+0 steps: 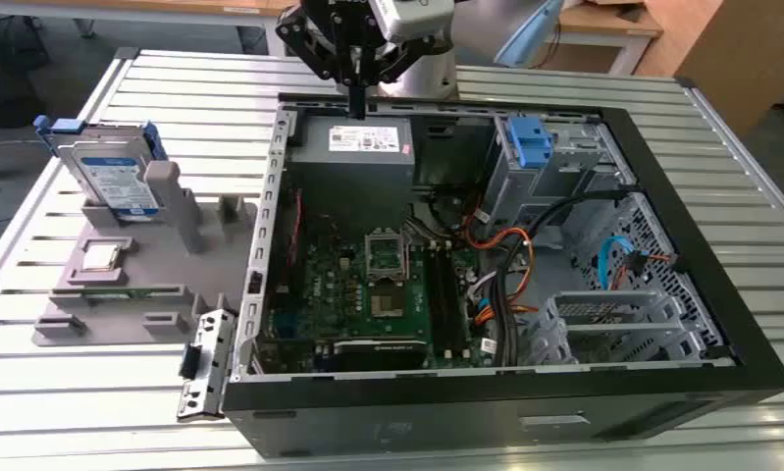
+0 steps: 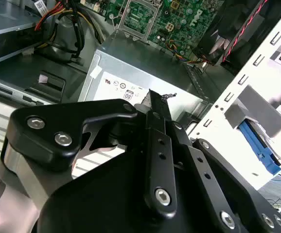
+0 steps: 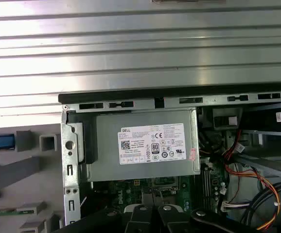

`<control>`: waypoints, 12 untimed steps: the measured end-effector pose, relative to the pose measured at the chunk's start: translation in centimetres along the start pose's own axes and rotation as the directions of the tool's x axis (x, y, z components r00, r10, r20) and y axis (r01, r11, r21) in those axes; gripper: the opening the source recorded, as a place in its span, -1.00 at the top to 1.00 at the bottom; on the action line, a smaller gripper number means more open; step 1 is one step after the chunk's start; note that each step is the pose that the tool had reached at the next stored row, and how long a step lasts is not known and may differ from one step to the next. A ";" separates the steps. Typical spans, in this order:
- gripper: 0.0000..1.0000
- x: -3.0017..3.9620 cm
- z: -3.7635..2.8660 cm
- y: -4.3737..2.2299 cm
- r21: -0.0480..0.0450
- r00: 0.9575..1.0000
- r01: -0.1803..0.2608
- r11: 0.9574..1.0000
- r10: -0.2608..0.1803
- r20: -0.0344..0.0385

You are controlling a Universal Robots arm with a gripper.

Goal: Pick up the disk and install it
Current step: 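Reach for the disk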

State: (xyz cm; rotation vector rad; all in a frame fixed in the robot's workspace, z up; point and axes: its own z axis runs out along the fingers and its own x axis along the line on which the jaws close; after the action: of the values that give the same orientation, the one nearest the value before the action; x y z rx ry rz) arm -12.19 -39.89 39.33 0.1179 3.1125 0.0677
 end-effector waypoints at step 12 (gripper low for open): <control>0.80 0.00 0.00 0.00 0.000 1.000 0.000 1.000 0.000 0.000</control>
State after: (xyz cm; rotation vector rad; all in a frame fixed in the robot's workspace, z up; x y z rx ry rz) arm -12.20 -39.89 39.33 0.1180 3.1125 0.0676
